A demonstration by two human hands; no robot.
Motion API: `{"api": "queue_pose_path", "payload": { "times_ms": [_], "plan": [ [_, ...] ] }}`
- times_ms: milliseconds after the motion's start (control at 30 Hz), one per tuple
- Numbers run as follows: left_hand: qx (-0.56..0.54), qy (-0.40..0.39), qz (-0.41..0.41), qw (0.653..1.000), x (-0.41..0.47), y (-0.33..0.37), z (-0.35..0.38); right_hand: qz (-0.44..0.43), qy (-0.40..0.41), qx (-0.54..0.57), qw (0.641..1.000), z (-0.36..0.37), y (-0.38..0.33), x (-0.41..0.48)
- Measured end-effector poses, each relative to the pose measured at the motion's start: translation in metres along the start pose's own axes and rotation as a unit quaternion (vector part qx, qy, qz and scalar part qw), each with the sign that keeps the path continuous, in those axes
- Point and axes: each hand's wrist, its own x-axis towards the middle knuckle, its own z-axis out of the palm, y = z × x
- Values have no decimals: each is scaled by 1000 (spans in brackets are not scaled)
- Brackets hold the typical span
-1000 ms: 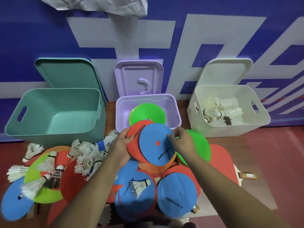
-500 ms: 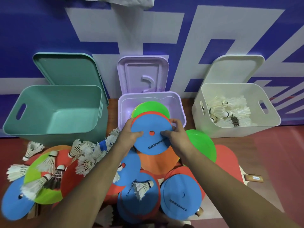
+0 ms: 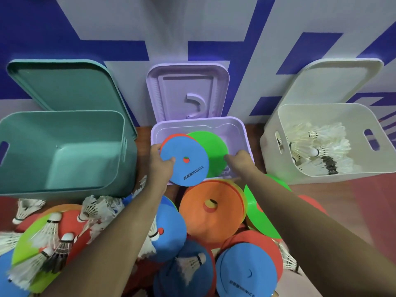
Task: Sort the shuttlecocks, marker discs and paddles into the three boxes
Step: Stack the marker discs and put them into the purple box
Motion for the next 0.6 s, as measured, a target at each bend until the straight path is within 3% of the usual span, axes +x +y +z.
{"api": "queue_pose_path", "payload": {
  "times_ms": [200, 367, 600],
  "plan": [
    [24, 27, -24, 999, 18, -12, 8, 64, -62, 63, 994, 21, -9, 31],
    [0, 46, -32, 998, 28, -22, 13, -22, -96, 4, 995, 28, -7, 33],
    [-69, 27, -106, 992, 40, -32, 23, -188, 147, -79, 968, 7, -4, 11]
  ]
}}
